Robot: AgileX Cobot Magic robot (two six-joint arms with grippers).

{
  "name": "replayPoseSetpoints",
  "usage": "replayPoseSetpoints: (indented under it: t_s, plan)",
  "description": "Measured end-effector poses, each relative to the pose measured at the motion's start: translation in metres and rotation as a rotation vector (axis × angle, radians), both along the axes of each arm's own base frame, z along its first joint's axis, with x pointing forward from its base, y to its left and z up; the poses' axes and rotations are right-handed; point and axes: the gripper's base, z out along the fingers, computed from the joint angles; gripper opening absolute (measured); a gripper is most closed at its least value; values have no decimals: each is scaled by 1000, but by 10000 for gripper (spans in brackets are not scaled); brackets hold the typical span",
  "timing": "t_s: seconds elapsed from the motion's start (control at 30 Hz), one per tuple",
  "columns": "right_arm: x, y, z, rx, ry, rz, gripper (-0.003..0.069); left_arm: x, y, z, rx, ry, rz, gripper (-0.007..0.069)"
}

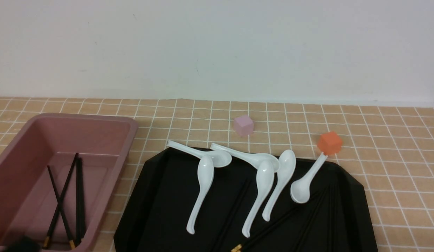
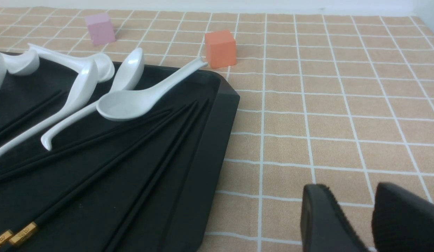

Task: On brown tablecloth take chopsticks from black tray and put them in box.
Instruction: 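Reach over to the black tray and grasp a pair of chopsticks with the left gripper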

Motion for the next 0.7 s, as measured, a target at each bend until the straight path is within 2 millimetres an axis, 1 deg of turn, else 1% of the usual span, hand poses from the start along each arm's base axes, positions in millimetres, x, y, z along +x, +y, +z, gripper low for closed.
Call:
replayPoseSetpoints:
  t_s: [0.03, 0.1, 0.17, 0.2, 0.23, 0.27, 0.3, 0.33, 0.37, 0.4, 0.47, 0.5, 0.57, 0.6, 0.63, 0.67, 0.7]
  plan:
    - [0, 0, 0, 0, 0, 0, 240, 0, 0, 8, 21, -7, -3, -13]
    - [0, 0, 0, 0, 0, 0, 240, 7, -4, 34, 147, 36, -47, -13]
    - [0, 0, 0, 0, 0, 0, 240, 19, -10, 49, 273, 147, -119, -13]
    - [0, 0, 0, 0, 0, 0, 240, 27, -13, 51, 350, 246, -171, -13]
    - [0, 0, 0, 0, 0, 0, 240, 38, -15, 59, 442, 358, -235, -13]
    - [0, 0, 0, 0, 0, 0, 240, 44, -17, 60, 502, 462, -291, -13]
    - [0, 0, 0, 0, 0, 0, 240, 52, -17, 62, 541, 512, -311, -13]
    - [0, 0, 0, 0, 0, 0, 240, 66, -17, 59, 629, 662, -385, -13]
    - [0, 0, 0, 0, 0, 0, 240, 73, -17, 62, 663, 701, -410, -13]
    - [0, 0, 0, 0, 0, 0, 240, 86, -17, 62, 717, 773, -464, -13]
    - [0, 0, 0, 0, 0, 0, 240, 109, -23, 58, 766, 839, -559, -13]
    - [0, 0, 0, 0, 0, 0, 240, 109, -23, 58, 766, 839, -559, -13]
    - [0, 0, 0, 0, 0, 0, 240, 127, -43, 54, 769, 854, -664, -13]
    - [0, 0, 0, 0, 0, 0, 240, 128, -45, 53, 768, 854, -672, -13]
    - [0, 0, 0, 0, 0, 0, 240, 136, -62, 46, 768, 862, -723, -13]
    - [0, 0, 0, 0, 0, 0, 240, 137, -68, 45, 773, 853, -738, -13]
    - [0, 0, 0, 0, 0, 0, 240, 139, -82, 39, 785, 852, -769, -13]
